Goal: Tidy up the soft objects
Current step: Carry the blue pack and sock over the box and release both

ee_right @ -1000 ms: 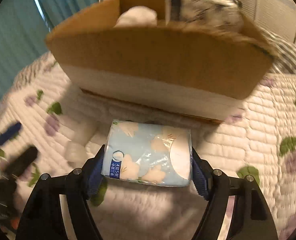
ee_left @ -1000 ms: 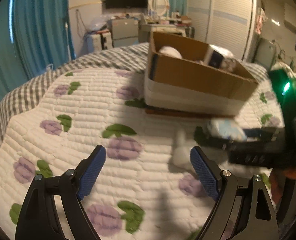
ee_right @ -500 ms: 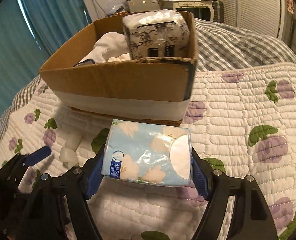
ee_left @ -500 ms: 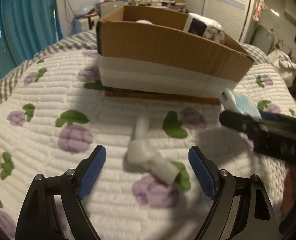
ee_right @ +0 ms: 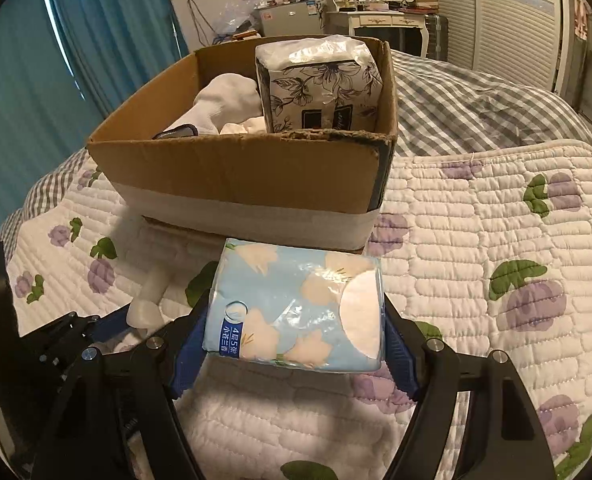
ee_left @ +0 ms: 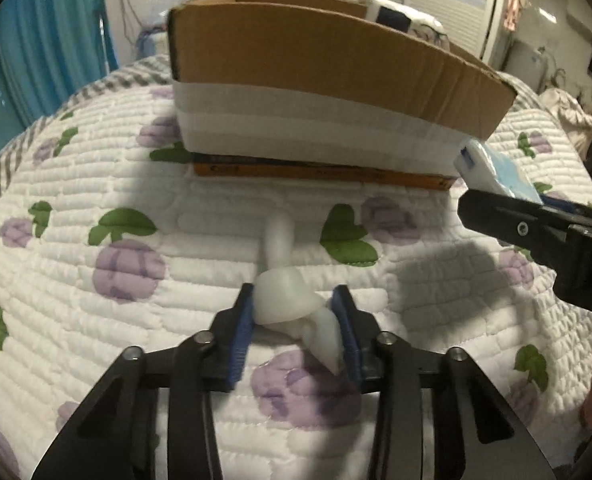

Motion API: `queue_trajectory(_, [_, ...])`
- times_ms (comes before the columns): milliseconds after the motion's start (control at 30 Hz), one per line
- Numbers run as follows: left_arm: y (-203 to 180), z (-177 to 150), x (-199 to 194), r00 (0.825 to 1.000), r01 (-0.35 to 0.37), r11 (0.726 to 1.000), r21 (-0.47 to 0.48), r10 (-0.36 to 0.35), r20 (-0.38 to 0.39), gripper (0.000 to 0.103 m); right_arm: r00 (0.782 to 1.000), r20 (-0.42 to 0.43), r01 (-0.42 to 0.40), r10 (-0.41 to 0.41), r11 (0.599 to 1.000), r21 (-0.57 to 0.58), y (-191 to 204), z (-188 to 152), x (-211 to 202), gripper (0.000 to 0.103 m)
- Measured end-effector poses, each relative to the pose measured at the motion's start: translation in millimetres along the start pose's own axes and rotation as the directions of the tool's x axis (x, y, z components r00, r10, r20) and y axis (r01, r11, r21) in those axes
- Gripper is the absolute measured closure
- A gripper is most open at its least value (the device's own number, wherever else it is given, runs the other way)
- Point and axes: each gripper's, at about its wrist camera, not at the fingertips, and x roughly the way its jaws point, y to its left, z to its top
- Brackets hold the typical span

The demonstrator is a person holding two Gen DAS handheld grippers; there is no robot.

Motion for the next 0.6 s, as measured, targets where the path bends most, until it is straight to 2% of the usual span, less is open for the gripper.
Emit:
queue_trajectory(333, [6, -3, -40, 0.999, 0.023, 1.000, 0.008, -0.023, 0.046, 0.070, 0.996, 0.091, 0.003, -0.003, 1.000, 0.000, 0, -3, -38, 0.028])
queue_trajectory(600, [-10, 15, -98, 0.985, 0.057, 0.997, 0.049, -0.065, 0.162, 0.070, 0.986, 0.166, 0.017, -0.017, 1.000, 0.003, -2, 8, -88, 0.028])
